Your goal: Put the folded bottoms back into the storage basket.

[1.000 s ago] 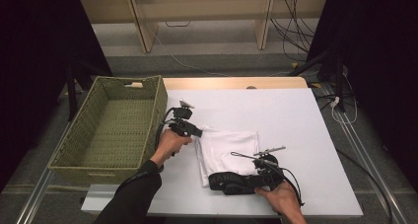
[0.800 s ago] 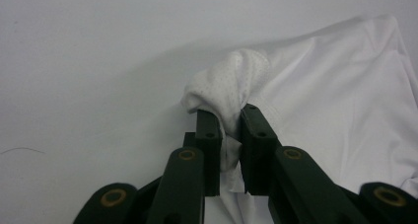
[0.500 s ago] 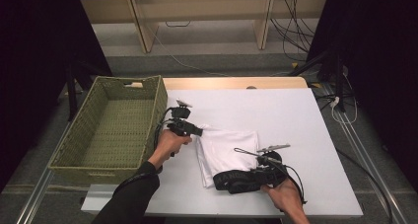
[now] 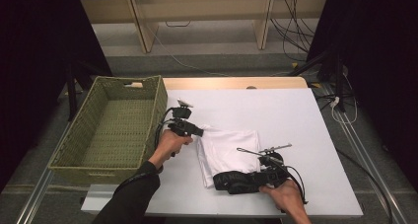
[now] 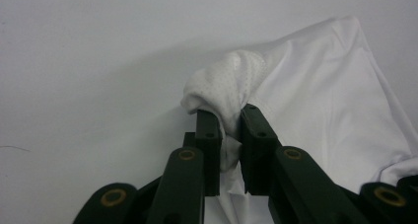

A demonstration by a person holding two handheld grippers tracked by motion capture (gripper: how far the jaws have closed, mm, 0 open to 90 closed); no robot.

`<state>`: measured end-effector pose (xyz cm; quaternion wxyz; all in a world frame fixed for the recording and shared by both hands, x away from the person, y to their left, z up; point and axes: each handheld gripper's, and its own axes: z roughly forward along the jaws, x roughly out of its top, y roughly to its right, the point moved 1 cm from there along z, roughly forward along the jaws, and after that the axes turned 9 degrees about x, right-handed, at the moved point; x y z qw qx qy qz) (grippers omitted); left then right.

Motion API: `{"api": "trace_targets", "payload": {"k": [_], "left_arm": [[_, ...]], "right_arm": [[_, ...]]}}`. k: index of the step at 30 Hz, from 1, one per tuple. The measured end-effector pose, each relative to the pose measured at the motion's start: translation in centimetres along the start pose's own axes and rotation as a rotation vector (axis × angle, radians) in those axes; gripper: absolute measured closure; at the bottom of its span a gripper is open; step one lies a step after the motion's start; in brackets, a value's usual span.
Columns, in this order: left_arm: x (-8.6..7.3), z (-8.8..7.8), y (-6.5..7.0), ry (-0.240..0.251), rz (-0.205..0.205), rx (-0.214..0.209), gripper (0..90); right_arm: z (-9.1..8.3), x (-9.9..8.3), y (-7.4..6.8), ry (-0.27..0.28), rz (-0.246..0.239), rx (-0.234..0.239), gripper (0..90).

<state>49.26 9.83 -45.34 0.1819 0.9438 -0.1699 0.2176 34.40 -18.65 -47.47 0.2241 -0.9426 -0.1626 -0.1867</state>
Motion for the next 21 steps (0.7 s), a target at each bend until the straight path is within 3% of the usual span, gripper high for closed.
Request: {"api": "trace_targets", "payload": {"k": [9, 15, 21], "left_arm": [[0.1, 0.1, 0.2, -0.001, 0.009, 0.002, 80.2], [0.5, -1.3, 0.5, 0.027, 0.017, -0.012, 80.5], [1.4, -3.3, 0.8, 0.039, 0.049, 0.002, 80.4]], "right_arm": [[0.0, 0.1, -0.1, 0.015, -0.013, 0.031, 78.3], [-0.8, 0.4, -0.5, 0.043, -0.031, 0.021, 80.7], [-1.6, 1.2, -1.1, 0.070, -0.039, 0.032, 80.9]]}}
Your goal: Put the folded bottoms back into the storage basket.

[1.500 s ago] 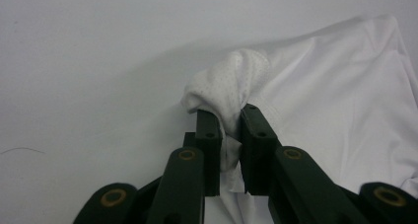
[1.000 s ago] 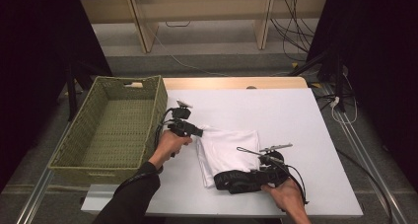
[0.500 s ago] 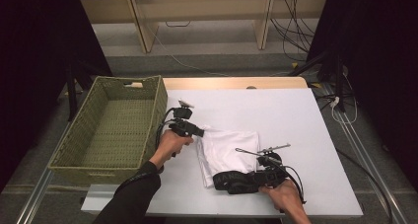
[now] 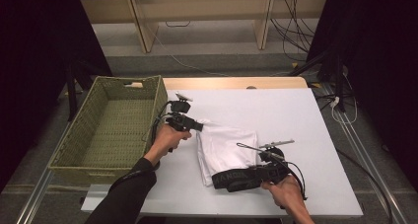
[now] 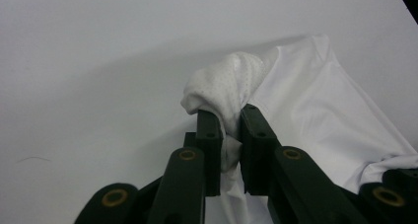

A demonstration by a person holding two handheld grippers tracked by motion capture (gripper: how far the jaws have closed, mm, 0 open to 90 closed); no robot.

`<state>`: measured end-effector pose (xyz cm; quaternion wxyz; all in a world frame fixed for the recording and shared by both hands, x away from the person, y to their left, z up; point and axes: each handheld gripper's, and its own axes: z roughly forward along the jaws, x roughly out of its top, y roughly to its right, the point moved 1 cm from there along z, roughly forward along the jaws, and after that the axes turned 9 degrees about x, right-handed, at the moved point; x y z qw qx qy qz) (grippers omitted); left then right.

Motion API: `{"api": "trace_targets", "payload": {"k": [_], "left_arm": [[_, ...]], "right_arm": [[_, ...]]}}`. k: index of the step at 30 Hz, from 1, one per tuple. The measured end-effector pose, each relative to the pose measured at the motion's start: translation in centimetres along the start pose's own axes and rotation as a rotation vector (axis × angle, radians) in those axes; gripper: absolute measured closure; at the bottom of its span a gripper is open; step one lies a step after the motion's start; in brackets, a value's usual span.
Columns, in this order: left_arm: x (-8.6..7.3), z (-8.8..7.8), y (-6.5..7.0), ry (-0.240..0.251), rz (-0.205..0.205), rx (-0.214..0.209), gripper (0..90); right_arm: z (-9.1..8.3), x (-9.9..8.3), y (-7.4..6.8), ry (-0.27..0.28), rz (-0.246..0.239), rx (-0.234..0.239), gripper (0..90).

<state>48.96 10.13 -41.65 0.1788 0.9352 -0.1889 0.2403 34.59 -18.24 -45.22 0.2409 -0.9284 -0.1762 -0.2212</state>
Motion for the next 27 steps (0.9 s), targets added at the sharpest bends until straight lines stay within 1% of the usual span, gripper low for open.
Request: {"api": "trace_targets", "payload": {"k": [2, 3, 4, 5, 6, 7, 14, 18, 23, 27], "left_arm": [[0.3, -0.8, -0.1, 0.008, 0.006, 0.005, 80.5], [0.3, -0.8, -0.1, 0.008, 0.006, 0.005, 80.5], [0.6, -1.7, -0.2, 0.019, 0.006, 0.010, 80.4], [0.6, -1.7, -0.2, 0.019, 0.006, 0.010, 80.5], [0.9, -2.6, -0.5, 0.030, 0.011, 0.017, 80.5], [1.0, -3.2, -0.6, 0.038, 0.010, 0.020, 80.5], [1.8, -5.9, -1.6, 0.058, 0.015, 0.040, 80.5], [2.2, -7.2, -2.3, 0.075, 0.002, 0.047, 80.4], [2.7, -8.8, -3.2, 0.092, -0.001, 0.068, 80.4], [3.1, -10.0, -3.9, 0.107, -0.013, 0.084, 80.4]], "right_arm": [[-0.1, 0.4, -0.3, 0.007, -0.011, 0.001, 80.9], [-0.2, 0.6, -0.5, 0.007, -0.017, 0.001, 81.0], [-0.3, 1.0, -0.7, 0.012, -0.024, 0.003, 80.9], [-0.4, 1.2, -0.9, 0.013, -0.023, 0.005, 81.0], [-0.6, 1.6, -1.1, 0.017, -0.033, 0.005, 81.0], [-0.7, 1.8, -1.3, 0.021, -0.041, 0.002, 81.0], [-1.6, 4.1, -2.8, 0.031, -0.086, 0.016, 81.4], [-1.9, 5.2, -3.6, 0.041, -0.100, 0.027, 81.5], [-2.0, 6.8, -4.7, 0.053, -0.122, 0.038, 81.5], [-2.1, 7.9, -5.6, 0.062, -0.141, 0.041, 81.5]]}}
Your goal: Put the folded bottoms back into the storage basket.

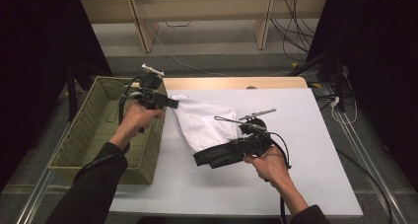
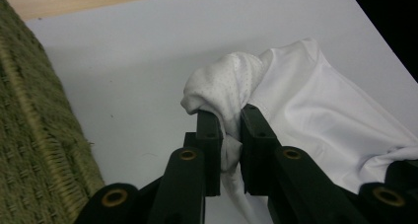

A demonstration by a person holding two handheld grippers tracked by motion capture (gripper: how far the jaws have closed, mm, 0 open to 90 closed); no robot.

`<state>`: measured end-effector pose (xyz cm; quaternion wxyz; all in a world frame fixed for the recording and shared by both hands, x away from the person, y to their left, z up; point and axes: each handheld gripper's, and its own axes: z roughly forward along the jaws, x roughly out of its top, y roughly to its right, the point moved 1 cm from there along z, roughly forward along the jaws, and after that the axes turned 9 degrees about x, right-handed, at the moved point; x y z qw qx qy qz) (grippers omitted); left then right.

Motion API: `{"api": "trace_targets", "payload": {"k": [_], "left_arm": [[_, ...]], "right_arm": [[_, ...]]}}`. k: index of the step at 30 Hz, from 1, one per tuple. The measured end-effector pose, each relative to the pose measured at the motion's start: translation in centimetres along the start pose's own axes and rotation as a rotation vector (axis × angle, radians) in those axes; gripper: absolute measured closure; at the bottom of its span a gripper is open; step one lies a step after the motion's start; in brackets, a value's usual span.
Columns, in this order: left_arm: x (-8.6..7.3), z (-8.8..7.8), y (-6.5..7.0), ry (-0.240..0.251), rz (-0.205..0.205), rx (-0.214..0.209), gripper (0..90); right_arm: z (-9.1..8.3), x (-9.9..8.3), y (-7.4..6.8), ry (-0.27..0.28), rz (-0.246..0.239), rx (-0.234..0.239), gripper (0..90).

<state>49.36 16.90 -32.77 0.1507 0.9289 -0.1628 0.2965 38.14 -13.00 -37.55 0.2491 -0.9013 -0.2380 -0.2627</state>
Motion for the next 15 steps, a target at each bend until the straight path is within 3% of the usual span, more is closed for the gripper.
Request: {"api": "trace_targets", "payload": {"k": [15], "left_arm": [[1.1, -3.3, -3.3, 0.034, -0.039, 0.056, 80.4]], "right_arm": [[0.8, 4.5, -2.9, -0.014, -0.059, 0.034, 81.5]]}}
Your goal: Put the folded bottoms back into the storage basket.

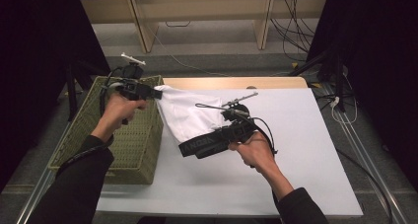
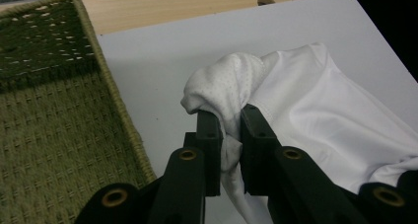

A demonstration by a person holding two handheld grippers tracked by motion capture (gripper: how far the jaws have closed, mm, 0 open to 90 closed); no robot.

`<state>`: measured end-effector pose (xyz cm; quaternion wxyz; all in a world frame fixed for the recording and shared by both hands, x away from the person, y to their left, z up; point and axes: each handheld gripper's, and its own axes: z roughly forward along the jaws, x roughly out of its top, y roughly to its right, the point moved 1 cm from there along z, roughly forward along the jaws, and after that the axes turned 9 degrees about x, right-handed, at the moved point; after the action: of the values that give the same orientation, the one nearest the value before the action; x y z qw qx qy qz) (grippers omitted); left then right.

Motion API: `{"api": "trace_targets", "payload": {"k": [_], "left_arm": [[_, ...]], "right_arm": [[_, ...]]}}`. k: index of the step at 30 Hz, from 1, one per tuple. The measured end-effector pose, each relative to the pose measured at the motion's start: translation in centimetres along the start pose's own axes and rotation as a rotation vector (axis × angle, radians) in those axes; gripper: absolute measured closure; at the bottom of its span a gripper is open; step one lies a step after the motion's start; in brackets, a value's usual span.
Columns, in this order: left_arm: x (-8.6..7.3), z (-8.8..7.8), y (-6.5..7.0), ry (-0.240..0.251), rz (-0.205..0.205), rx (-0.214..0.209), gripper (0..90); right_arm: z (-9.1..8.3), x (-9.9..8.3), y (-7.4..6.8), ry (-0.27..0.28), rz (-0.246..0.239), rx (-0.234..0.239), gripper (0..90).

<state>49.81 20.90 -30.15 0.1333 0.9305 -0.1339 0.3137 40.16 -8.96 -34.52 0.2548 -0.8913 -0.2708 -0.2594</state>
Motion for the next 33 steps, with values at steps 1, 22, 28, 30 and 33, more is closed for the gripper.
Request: {"api": "trace_targets", "payload": {"k": [1, 22, 28, 30, 33], "left_arm": [[0.1, -0.2, -0.3, 0.001, -0.001, 0.004, 80.4], [1.1, -4.9, -5.9, 0.037, -0.077, 0.095, 80.5], [1.2, -6.0, -7.2, 0.047, -0.101, 0.111, 80.5], [1.2, -6.4, -7.6, 0.049, -0.104, 0.114, 80.5], [1.2, -7.0, -8.1, 0.057, -0.115, 0.120, 80.5]], "right_arm": [[0.1, 0.2, -0.2, -0.001, -0.006, -0.002, 81.5], [1.7, 5.8, -4.8, 0.007, -0.097, 0.054, 81.5], [2.1, 7.0, -5.8, 0.011, -0.122, 0.063, 81.5], [2.3, 7.4, -6.2, 0.010, -0.133, 0.065, 81.5], [2.3, 7.8, -6.6, 0.016, -0.141, 0.075, 81.5]]}}
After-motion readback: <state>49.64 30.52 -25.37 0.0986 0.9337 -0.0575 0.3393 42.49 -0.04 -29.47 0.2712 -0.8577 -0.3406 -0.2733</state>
